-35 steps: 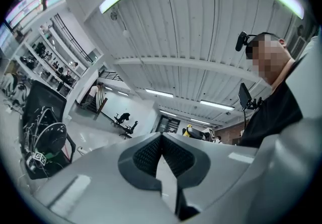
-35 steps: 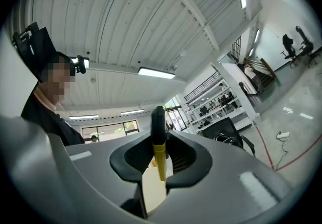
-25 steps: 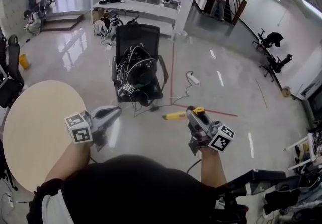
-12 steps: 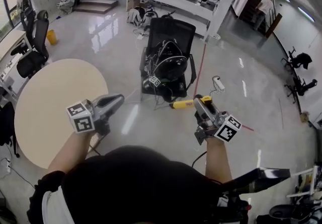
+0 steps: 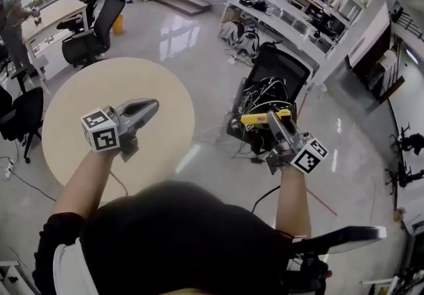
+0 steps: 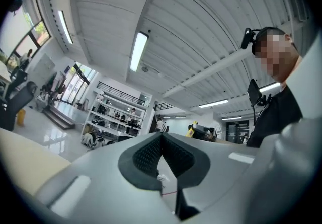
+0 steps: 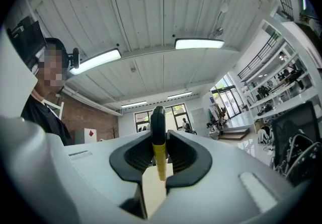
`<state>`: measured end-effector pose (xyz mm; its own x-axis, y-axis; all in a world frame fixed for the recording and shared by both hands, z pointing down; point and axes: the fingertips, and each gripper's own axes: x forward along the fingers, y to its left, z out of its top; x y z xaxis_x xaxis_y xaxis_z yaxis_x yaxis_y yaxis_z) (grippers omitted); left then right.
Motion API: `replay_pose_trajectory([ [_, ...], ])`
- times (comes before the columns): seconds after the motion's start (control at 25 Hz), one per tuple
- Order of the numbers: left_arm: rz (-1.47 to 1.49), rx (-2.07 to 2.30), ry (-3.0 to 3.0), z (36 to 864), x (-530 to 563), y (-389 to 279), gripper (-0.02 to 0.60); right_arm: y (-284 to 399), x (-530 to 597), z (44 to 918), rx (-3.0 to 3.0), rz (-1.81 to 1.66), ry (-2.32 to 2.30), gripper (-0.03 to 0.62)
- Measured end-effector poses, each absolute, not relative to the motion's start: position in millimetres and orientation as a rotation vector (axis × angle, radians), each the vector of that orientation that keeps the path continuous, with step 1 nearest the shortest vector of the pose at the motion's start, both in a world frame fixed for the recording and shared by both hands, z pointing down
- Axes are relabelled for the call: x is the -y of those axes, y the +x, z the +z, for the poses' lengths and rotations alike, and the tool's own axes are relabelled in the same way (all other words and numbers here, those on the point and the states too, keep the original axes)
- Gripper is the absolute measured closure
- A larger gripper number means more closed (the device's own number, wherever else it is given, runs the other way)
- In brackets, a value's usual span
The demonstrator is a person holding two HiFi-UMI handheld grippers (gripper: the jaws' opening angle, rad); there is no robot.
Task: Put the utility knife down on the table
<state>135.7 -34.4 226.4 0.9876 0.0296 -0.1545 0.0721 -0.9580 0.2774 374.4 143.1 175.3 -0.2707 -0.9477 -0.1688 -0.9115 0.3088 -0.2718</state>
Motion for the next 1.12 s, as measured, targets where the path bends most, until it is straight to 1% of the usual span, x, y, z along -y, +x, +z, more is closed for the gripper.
replay_pose_trajectory([
  [0.2,-0.23,0.099,2.891,197.0,97.1,61.6,0.581,329.2,-60.5,138.1,-2.397,-0.143,-1.617,0.508],
  [0.48,-0.221,0.322,2.891,195.3,171.1,11.7,0.581,306.2,58.1,133.1,-2.563,-0.169,-1.515,0.508],
  [0.64,-0.184,0.429,2.873,202.9,225.9,4.4,0.581,307.0,138.7,140.9,-2.63,-0.199,-1.449,0.508],
  [0.84,-0.088,0.543,2.861,232.8,309.6,19.6,0.581,324.8,252.9,177.2,-2.694,-0.225,-1.355,0.508],
  [1.0,-0.039,0.643,2.792,269.5,389.5,30.5,0.581,334.7,353.8,217.1,-2.722,-0.262,-1.275,0.508],
  [1.12,0.05,0.679,2.751,314.2,438.5,52.4,0.581,343.9,423.3,250.6,-2.754,-0.284,-1.222,0.508],
])
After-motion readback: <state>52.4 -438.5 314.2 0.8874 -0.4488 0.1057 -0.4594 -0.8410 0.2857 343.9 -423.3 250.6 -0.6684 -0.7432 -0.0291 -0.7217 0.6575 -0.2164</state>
